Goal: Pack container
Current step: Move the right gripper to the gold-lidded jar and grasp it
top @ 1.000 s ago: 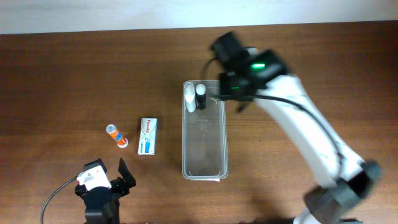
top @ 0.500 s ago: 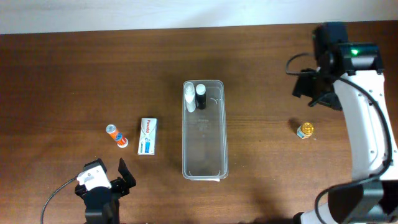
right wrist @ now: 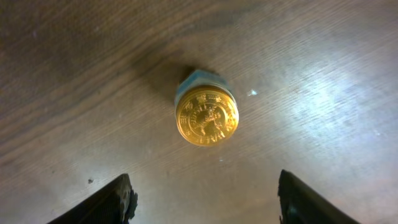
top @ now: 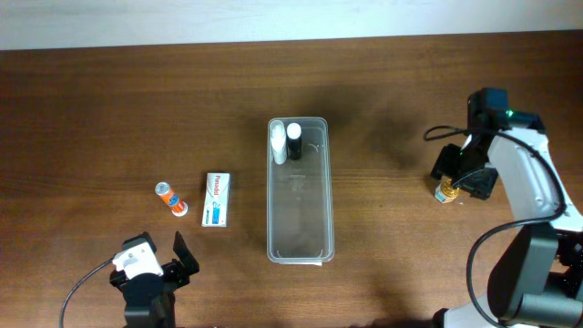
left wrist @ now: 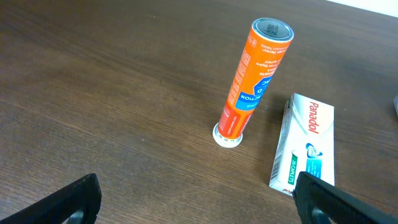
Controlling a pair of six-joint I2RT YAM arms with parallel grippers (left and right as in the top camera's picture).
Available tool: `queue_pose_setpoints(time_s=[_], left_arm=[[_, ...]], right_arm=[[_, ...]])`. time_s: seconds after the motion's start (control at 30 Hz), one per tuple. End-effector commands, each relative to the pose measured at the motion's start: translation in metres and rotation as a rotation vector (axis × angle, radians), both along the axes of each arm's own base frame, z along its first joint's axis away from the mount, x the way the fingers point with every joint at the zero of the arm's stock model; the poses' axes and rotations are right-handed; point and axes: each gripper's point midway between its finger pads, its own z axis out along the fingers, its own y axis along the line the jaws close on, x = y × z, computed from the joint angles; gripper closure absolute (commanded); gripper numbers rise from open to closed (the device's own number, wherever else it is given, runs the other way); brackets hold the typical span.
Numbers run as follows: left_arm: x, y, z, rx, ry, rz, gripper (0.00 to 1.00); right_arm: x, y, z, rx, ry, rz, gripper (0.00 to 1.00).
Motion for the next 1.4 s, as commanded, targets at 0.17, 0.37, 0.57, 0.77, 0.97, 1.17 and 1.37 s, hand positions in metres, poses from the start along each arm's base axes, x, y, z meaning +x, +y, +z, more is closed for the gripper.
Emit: queue_pose_setpoints(time_s=[0.17, 0.37, 0.57, 0.77, 0.97, 1.17, 1.37], left_arm=[[0.0, 0.001, 0.0, -0.003, -0.008, 0.006, 0.01], [0.0, 0.001, 0.0, -0.003, -0.008, 0.006, 0.0], [0.0, 0.001, 0.0, -0.003, -0.008, 0.006, 0.01], [0.0, 0.001, 0.0, -0.003, -0.008, 0.006, 0.01], [0.0, 0.001, 0.0, -0.003, -0.008, 0.006, 0.01], [0.0, 0.001, 0.0, -0.003, -0.008, 0.006, 0.01], [0.0, 0.001, 0.0, -0.003, -0.008, 0.006, 0.0]], right_arm=[[0.001, 0.001, -0.029, 0.007, -0.021, 0.009, 0.34], [0.006, -0.002, -0.036, 0.0, -0.029, 0.007, 0.38], [0.009, -0.003, -0.049, -0.004, -0.01, 0.007, 0.37], [0.009, -0.006, -0.049, -0.016, -0.008, 0.005, 0.43], [0.009, -0.007, -0.05, -0.023, -0.006, 0.005, 0.47], [0.008, -0.007, -0.05, -0.022, -0.003, 0.006, 0.54], [0.005, -0.006, -0.051, -0.021, 0.009, 0.014, 0.53]])
